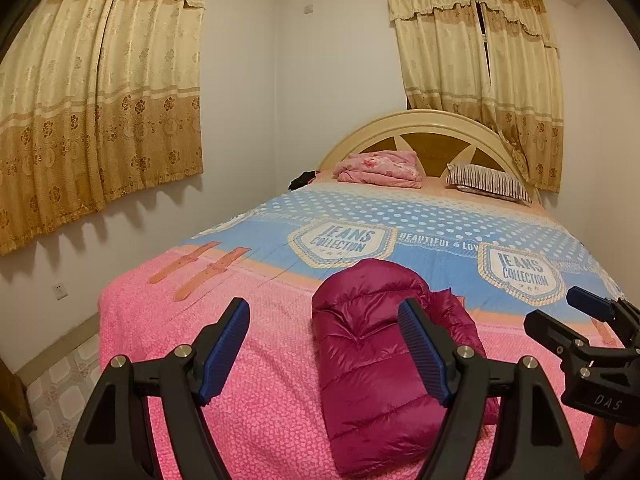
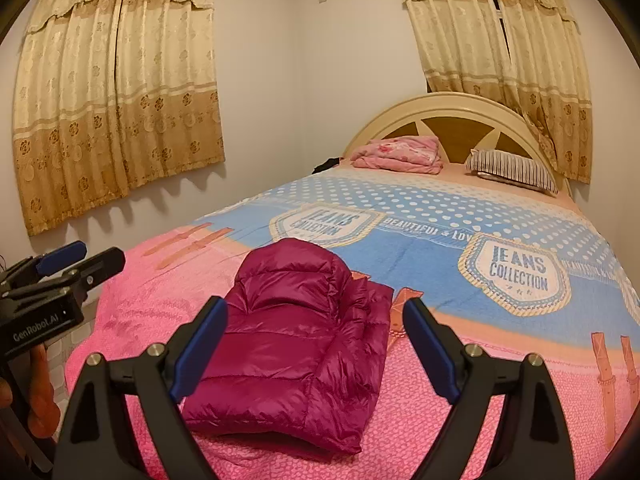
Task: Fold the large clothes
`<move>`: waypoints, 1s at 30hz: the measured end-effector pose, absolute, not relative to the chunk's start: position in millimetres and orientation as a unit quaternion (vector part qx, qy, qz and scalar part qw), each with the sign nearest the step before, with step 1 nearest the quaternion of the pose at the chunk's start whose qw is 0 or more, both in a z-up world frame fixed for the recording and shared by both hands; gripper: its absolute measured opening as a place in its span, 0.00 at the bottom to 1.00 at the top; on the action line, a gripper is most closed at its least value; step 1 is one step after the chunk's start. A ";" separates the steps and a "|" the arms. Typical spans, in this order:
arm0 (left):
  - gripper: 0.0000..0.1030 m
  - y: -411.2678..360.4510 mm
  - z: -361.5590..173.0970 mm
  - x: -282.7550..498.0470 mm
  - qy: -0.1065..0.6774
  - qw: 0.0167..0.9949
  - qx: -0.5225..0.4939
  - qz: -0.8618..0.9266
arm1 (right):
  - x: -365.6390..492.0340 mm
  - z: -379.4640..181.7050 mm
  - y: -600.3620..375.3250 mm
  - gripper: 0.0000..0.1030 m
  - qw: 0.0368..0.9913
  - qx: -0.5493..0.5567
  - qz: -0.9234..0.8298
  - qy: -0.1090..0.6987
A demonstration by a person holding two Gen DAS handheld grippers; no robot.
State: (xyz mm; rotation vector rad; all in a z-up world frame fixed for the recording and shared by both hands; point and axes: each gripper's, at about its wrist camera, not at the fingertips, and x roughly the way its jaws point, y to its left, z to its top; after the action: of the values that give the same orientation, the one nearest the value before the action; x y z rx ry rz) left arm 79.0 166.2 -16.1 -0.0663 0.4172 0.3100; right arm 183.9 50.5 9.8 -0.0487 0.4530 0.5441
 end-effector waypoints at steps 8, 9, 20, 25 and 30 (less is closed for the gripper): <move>0.75 164.5 -19.5 81.8 0.212 0.964 -0.032 0.154 | 181.6 9.0 50.3 0.89 0.937 -0.022 0.269 0.221; 0.75 164.9 -20.0 82.0 0.213 0.964 -0.032 0.154 | 181.4 9.2 49.9 0.89 0.937 -0.023 0.269 0.221; 0.75 167.7 -20.2 82.0 0.212 0.964 -0.034 0.154 | 178.3 8.7 50.0 0.89 0.936 -0.019 0.273 0.222; 0.75 168.0 -20.2 82.1 0.212 0.964 -0.034 0.154 | 177.6 8.8 49.8 0.89 0.936 -0.017 0.273 0.222; 0.75 168.2 -19.9 82.2 0.213 0.964 -0.034 0.154 | 177.0 8.0 49.6 0.89 0.935 -0.017 0.274 0.223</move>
State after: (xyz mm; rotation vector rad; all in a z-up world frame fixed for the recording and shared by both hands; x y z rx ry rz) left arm 82.2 168.2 -19.9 -0.0684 0.4320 0.3108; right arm 177.0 49.6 8.0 -0.0353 0.4556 0.5603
